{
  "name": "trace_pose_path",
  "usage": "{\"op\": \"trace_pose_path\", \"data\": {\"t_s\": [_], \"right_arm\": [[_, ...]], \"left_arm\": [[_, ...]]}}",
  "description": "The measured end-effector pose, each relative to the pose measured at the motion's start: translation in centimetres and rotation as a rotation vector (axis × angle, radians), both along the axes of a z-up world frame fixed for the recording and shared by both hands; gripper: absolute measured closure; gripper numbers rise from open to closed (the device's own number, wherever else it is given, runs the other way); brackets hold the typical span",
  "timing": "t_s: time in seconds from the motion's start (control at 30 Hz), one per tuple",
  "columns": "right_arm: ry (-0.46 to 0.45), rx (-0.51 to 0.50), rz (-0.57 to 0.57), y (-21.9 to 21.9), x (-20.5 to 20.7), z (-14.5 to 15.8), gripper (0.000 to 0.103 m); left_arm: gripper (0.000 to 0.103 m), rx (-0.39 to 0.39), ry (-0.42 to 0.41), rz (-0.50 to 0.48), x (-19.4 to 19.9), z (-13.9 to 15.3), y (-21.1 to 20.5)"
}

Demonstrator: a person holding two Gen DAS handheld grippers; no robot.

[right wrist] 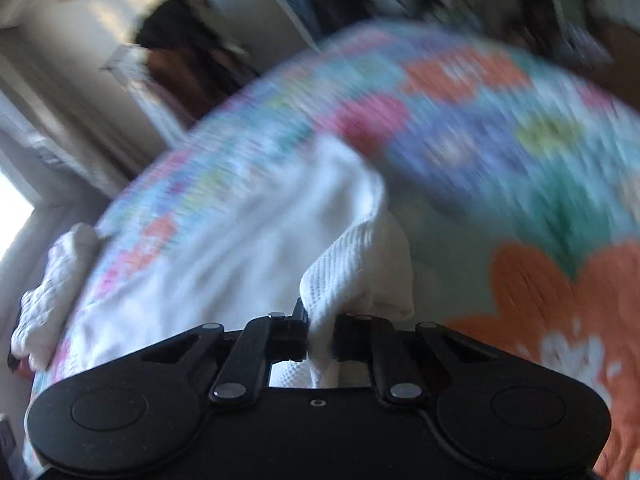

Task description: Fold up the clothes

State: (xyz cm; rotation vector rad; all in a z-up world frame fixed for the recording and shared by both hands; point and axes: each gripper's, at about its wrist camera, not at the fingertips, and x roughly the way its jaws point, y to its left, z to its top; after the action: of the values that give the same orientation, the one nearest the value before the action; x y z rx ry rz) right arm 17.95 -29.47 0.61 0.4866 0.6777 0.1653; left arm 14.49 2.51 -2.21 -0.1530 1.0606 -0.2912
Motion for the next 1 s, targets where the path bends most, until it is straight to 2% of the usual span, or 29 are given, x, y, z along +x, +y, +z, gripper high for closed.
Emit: {"op": "trace_pose_path", "data": {"t_s": [0.07,0.17,0.27,0.37,0.4,0.47,0.53,0.6,0.63,0.67,0.73,0.77,0.83,0.9,1.0], "right_arm": [[-0.077,-0.040,0.064,1.6,-0.6,1.9,0.091],[-0.150,-0.028,0.163,4.1,0.2,4.0,0.093],[-0.176,-0.038,0.261,8.1,1.4,5.4,0.094],[-0.187,-0.085,0.334,12.3,1.9,5.8,0.094],[-0.184,-0.087,0.349,13.6,2.1,5.8,0.094],[-0.160,-0.064,0.392,15.6,2.3,5.3,0.094],[-0.145,-0.050,0.445,17.5,2.5,4.7,0.094],[-0.137,-0.035,0.495,19.3,2.5,4.2,0.094],[-0.130,-0.031,0.529,20.4,2.4,4.1,0.094],[-0.131,-0.047,0.551,21.6,2.4,3.9,0.095],[-0.131,-0.129,0.578,23.5,2.3,3.5,0.095],[-0.114,-0.159,0.577,24.0,2.2,3.2,0.095],[-0.073,-0.211,0.568,24.6,2.1,2.5,0.095],[-0.045,-0.193,0.544,24.1,1.7,1.8,0.095],[-0.012,-0.134,0.525,22.9,1.5,0.9,0.095]], "left_arm": [[0.037,-0.029,0.002,0.007,0.0,1.0,1.0],[0.037,-0.098,0.012,0.067,0.8,2.9,4.2],[0.037,-0.181,0.002,0.078,2.8,5.1,7.3],[0.036,-0.155,-0.048,0.050,4.5,6.5,8.6],[0.036,-0.178,-0.060,0.041,4.6,6.5,9.1],[0.035,-0.275,-0.066,0.060,4.2,5.7,10.9],[0.036,-0.375,-0.032,0.110,3.4,4.2,13.2],[0.037,-0.434,-0.014,0.166,3.0,3.4,15.1],[0.038,-0.449,-0.023,0.178,3.0,3.4,15.5],[0.043,-0.438,-0.022,0.192,3.2,3.5,15.8],[0.043,-0.381,-0.033,0.237,3.6,3.4,16.3],[0.042,-0.377,-0.030,0.257,3.8,3.1,16.7],[0.040,-0.463,0.024,0.281,4.3,1.9,17.4],[0.039,-0.550,0.066,0.294,4.4,1.0,17.5],[0.035,-0.616,0.057,0.277,4.6,0.9,16.9]]}}
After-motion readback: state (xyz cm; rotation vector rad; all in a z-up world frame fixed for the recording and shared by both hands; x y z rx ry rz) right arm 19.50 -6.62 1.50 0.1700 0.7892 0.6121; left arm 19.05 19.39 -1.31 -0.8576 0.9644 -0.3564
